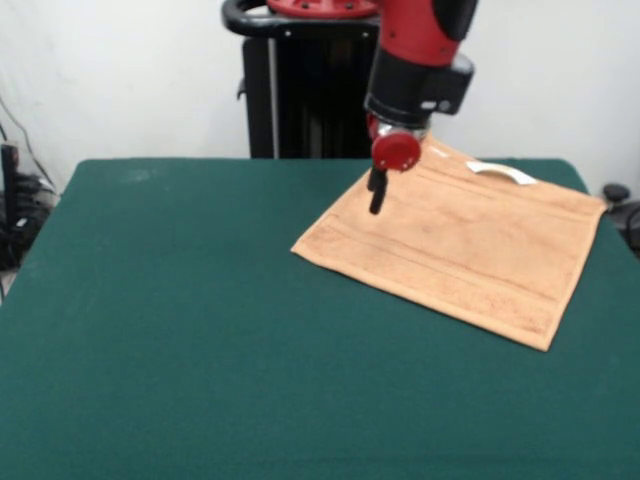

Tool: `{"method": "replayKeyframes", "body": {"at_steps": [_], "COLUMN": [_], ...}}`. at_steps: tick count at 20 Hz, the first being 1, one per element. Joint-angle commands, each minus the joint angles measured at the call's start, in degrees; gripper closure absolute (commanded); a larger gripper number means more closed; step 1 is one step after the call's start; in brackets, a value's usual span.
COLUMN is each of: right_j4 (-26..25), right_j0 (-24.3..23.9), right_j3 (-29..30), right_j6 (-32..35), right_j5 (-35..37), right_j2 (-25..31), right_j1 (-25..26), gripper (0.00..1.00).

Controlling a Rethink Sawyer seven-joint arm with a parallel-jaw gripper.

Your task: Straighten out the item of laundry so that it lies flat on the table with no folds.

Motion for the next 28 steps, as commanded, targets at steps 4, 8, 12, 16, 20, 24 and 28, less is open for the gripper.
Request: {"method": "replayKeyframes", "body": {"at_steps": [4,8,12,16,20,24,28], "right_j4": [1.65,2.88,3.43,4.14,4.65,3.78,3.28], "right_j0": [-0.67,-0.65,-0.53,0.22,1.94,2.45,2.29], "right_j3": [-4.05,-2.63,-2.79,-4.75,-6.49,-8.04,-9.28], "right_j6": [4.29,6.19,6.77,6.66,6.27,4.47,3.74], "right_j5": [-5.74,-7.67,-9.45,-9.87,-9.5,-8.9,-8.83], "right_j2": [4.53,6.91,7.75,6.18,1.64,-4.05,-8.53], "right_j1": [11.09,12.41,14.63,16.88,18.48,19.79,21.83], "gripper": [0.0,0.0,0.0,0.0,0.0,0.0,0.0]}}
